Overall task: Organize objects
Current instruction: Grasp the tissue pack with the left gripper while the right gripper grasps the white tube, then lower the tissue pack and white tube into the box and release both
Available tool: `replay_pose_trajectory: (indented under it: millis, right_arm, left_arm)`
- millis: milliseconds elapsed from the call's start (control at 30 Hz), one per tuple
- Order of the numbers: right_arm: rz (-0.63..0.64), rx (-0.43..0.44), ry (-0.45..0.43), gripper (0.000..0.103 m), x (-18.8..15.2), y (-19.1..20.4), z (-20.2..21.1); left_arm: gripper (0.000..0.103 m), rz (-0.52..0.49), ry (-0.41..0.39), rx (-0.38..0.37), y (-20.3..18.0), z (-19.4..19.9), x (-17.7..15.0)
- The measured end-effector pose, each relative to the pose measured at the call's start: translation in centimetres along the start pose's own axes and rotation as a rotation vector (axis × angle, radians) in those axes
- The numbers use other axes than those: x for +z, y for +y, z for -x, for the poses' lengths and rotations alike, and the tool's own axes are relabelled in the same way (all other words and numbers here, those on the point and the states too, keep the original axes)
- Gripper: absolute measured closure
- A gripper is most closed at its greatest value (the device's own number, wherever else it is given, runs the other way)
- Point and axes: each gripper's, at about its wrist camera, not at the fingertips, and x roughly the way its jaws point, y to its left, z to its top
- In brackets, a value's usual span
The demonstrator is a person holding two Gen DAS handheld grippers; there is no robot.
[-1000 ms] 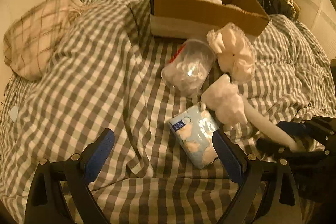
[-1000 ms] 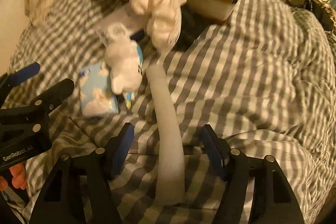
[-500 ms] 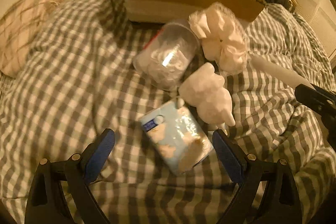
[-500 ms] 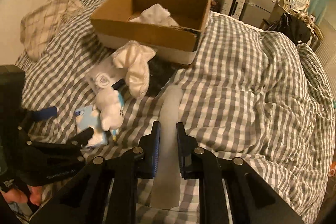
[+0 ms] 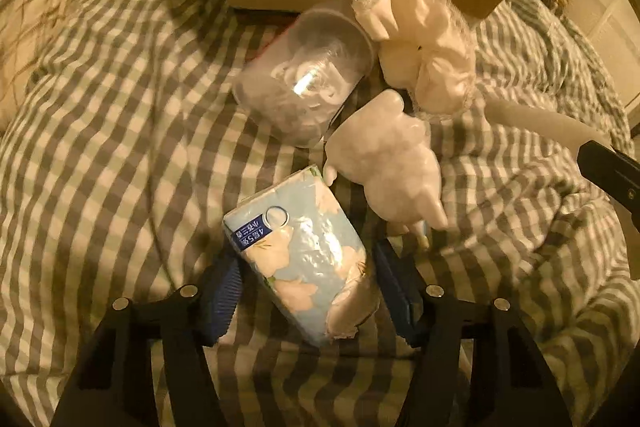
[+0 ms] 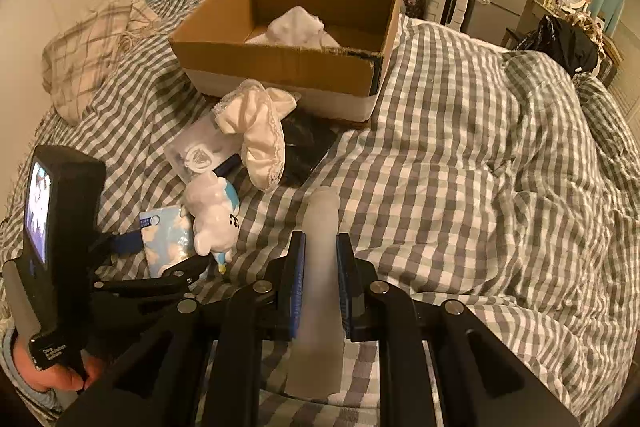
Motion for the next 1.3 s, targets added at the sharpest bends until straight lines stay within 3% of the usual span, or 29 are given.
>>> replay_pose_trajectory:
  millis: [233,400,567,767,1067,1300]
  right_arm:
    - [0.007,-0.028,-0.091,0.089,0.3,0.8,4.7]
    - [-0.003,-0.007,-0.151,0.089,0.0,1.6,8.2]
    - [0.023,0.008,-0.206,0.089,1.0,2.5,10.7]
    - [0.055,0.021,-0.279,0.089,4.8,2.9,12.8]
    - [0.092,0.006,-0.335,0.089,12.6,2.8,11.3]
    - [0.054,0.005,-0.32,0.089,18.8,0.8,6.0]
  left_arm:
    - [0.039,0.034,-0.079,-0.042,1.0,5.4,-0.8]
    - [0.039,0.015,-0.187,-0.067,1.4,10.4,-0.5]
    - [0.039,-0.008,-0.273,-0.071,1.7,14.0,1.7]
    - [0.039,-0.05,-0.338,-0.035,1.5,16.4,5.3]
    - [0.039,-0.116,-0.404,0.015,0.1,16.4,13.0]
    - [0.039,-0.167,-0.416,0.046,-1.0,13.1,19.0]
